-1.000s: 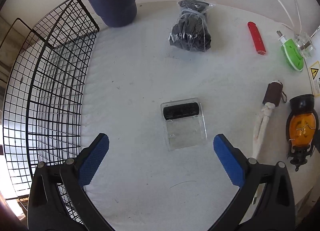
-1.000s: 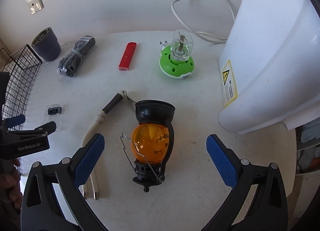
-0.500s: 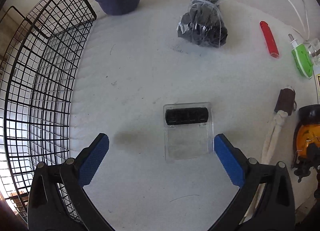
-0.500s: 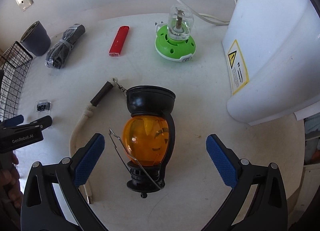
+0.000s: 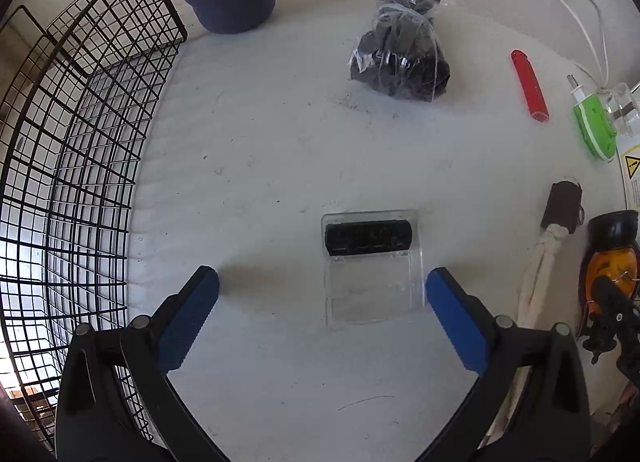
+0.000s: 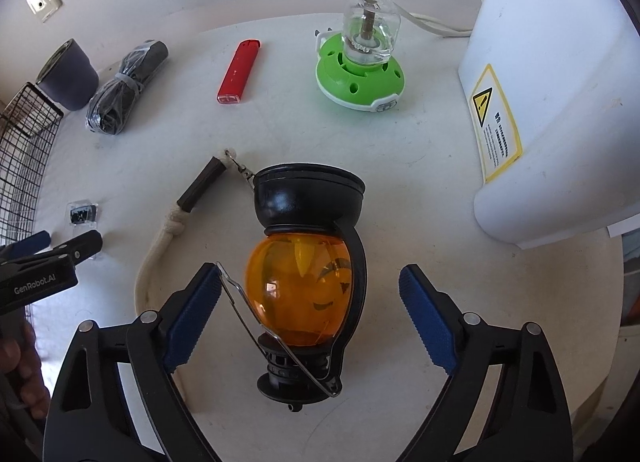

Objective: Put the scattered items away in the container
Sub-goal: 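Close the left tool on the clear box while the right tool grasps the orange lamp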

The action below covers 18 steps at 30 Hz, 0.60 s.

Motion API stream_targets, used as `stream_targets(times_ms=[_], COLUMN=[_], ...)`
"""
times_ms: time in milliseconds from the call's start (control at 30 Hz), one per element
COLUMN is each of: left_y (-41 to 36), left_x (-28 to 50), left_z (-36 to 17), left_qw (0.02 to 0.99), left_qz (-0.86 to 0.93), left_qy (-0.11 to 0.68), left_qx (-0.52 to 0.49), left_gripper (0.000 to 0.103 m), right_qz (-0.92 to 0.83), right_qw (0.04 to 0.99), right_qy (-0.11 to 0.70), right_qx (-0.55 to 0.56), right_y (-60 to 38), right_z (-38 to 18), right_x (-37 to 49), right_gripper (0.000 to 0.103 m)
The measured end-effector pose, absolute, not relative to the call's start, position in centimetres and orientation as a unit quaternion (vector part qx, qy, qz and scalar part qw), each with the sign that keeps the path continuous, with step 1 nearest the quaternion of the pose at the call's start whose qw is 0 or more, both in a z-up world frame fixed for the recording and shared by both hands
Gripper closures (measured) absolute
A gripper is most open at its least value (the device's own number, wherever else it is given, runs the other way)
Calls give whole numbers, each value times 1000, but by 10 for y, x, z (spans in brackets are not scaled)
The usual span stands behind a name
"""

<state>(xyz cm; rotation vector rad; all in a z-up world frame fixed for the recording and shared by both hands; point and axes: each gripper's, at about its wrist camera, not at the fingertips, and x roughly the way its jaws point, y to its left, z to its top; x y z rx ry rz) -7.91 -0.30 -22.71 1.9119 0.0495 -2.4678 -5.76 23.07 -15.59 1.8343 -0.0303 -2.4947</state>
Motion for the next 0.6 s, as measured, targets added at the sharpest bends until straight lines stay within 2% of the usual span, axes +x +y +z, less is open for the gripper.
stream_targets(times_ms=[167, 233, 433, 500, 600], left_y=[-4, 1, 27, 30, 30], left_x=[-77, -74, -68, -69, -70], left_z=[-221, -214, -198, -197, -195], left_qw=[-2, -8, -33, -37, -42], left_qz=[-799, -803, -810, -810, -811], left_qy=[8, 3, -15, -16, -14], left_qx=[601, 595, 585, 585, 584], left_gripper=[11, 26, 60, 61, 62], right_qz=[-800, -798, -802, -805, -806], right_qw=[21, 24, 34, 38, 43], right_qy=[-17, -25, -15, -11, -11], right_qx=[599, 601, 596, 592, 590], right_y=[231, 232, 228, 226, 226], right_z=[-163, -165, -164, -163, -161], right_x=[-58, -57, -52, -51, -50], right_gripper=[22, 26, 33, 38, 39])
